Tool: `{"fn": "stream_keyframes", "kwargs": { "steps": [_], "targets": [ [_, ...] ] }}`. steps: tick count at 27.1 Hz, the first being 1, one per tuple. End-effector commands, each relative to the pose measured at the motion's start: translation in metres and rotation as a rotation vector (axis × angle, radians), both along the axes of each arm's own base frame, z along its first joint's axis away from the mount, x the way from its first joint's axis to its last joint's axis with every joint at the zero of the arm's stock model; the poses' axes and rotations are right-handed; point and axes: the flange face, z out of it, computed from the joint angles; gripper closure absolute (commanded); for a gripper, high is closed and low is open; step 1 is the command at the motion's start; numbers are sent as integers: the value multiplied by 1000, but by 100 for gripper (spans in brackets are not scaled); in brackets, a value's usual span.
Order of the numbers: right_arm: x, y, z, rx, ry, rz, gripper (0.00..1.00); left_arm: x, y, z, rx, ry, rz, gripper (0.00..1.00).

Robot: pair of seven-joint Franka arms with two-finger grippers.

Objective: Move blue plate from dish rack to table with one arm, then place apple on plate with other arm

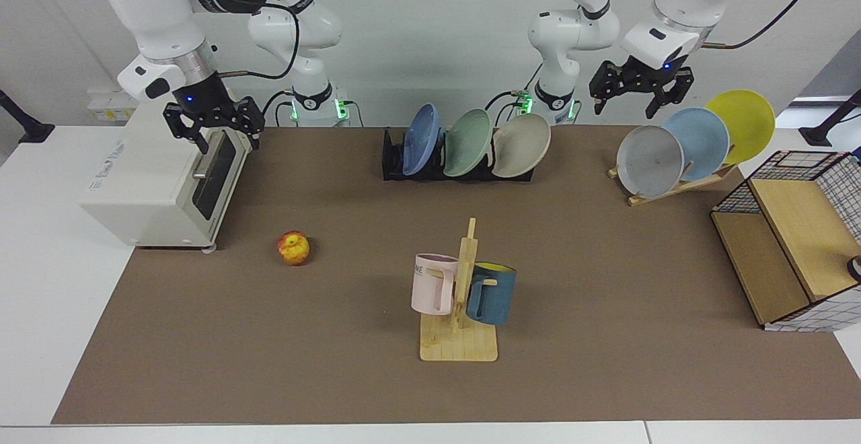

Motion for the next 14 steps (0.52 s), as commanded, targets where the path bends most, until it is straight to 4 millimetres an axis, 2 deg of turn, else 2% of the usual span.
{"fn": "stream_keyframes", "kwargs": {
  "steps": [1, 14],
  "targets": [
    [-4, 2, 2, 16, 2, -13, 0, -6, 3, 2, 12, 1, -11, 0],
    [-5, 2, 1, 13, 10, -13, 0, -5, 4, 5, 15, -7, 6, 0]
  ]
}}
